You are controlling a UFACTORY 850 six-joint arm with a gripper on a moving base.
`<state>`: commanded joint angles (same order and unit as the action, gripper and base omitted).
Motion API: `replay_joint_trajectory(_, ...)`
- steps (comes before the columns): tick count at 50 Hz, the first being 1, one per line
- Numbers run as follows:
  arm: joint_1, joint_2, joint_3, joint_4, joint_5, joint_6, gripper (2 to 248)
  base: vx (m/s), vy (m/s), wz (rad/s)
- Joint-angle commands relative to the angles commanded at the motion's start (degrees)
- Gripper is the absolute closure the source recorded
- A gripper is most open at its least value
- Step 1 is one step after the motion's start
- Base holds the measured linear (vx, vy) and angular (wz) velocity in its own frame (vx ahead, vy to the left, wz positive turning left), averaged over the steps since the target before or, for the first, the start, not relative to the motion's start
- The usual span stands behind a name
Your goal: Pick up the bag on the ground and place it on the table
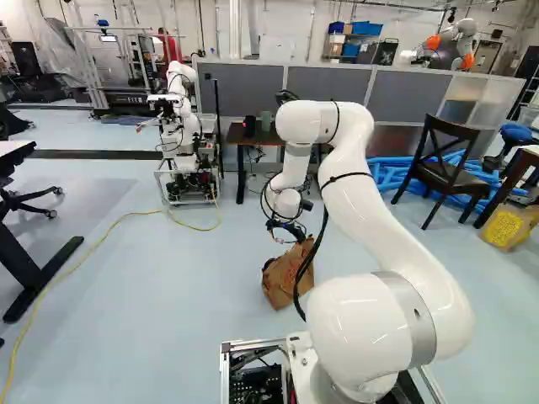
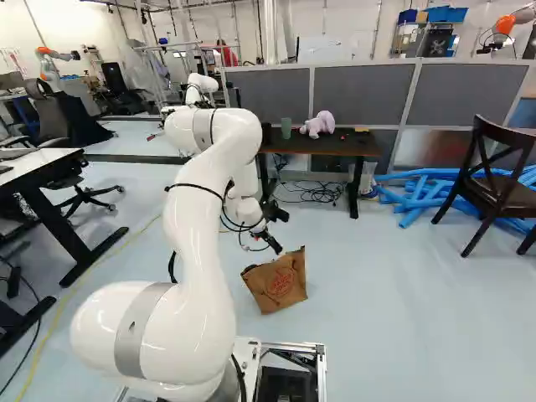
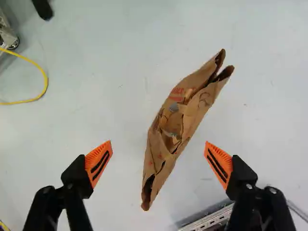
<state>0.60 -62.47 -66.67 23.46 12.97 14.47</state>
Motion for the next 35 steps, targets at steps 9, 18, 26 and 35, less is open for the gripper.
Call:
replay_joint_trajectory(9,0.00,-1.91,-1.42,0.53,-0.68,5.42,3,0.000,0.000,0.000)
replay_joint_trajectory(18,0.00,-3.82,-2.88,0.72,-0.99,10.84,3,0.000,0.000,0.000)
replay_joint_trajectory(26,0.00,-5.52,-4.20,0.75,-1.04,15.66,3,0.000,0.000,0.000)
replay_joint_trajectory(35,0.00,-7.43,-5.73,0.75,-1.04,21.09,3,0.000,0.000,0.000)
